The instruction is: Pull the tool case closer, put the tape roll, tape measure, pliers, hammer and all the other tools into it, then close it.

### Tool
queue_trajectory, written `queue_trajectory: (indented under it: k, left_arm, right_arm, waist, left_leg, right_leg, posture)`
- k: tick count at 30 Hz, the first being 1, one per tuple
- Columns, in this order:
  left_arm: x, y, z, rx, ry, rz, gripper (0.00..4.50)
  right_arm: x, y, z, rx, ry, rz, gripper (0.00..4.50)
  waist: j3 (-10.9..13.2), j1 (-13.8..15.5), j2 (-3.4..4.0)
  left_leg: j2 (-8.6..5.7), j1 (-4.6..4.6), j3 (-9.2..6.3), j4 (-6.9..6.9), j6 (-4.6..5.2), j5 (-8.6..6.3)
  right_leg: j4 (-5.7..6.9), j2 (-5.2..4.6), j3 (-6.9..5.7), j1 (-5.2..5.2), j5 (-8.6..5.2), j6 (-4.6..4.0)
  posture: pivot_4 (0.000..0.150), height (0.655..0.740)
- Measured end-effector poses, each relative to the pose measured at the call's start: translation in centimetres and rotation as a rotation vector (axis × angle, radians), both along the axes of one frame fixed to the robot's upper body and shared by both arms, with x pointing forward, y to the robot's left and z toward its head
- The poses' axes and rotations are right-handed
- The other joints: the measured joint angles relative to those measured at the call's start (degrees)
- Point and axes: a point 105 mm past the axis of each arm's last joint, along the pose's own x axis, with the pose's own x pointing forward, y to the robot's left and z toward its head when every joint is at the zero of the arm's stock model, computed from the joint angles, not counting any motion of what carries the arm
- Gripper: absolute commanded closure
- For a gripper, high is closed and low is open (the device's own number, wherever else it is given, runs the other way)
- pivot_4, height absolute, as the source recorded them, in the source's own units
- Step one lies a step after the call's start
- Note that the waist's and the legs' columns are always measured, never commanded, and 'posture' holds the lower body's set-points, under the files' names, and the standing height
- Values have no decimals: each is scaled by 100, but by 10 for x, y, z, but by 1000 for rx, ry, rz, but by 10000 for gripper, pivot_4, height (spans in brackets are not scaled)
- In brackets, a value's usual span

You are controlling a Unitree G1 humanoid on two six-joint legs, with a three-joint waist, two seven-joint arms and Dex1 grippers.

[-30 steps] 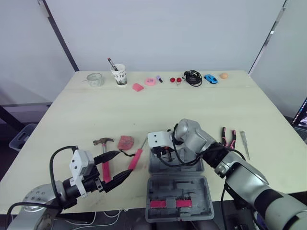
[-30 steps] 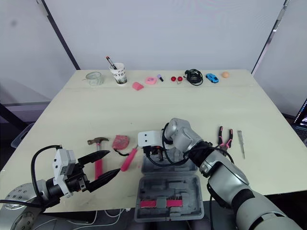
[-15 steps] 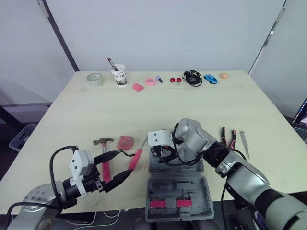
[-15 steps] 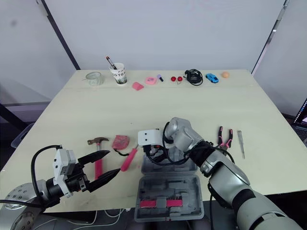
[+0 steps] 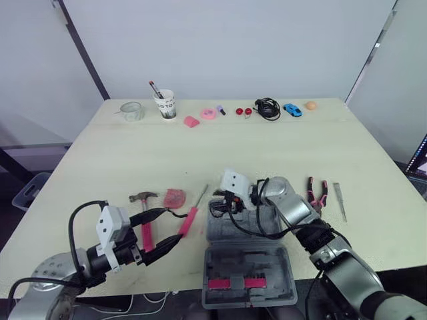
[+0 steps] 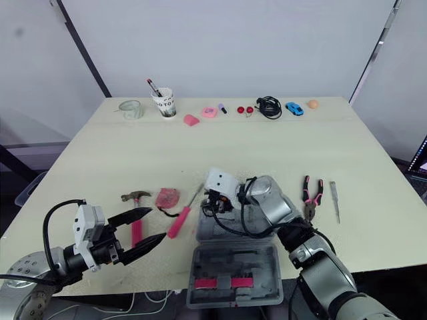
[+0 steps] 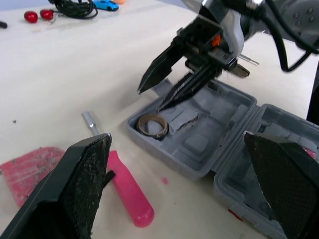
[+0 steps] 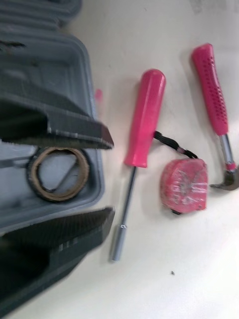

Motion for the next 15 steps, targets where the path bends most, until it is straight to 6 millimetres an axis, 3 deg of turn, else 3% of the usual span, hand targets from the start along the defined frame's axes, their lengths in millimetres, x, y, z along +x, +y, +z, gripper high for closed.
queue_trajectory:
  k: [15]
  left_arm:
    - [2, 2, 2, 14, 2, -17, 0]
  right_arm:
    - [1, -4, -31, 54, 39, -54, 25318]
  waist:
    - [0, 2, 0]
  left_leg:
    - [1, 1, -1, 3, -1, 1]
  right_leg:
    - [3, 2, 2, 1, 0, 0]
  posture:
    - [1500, 7400]
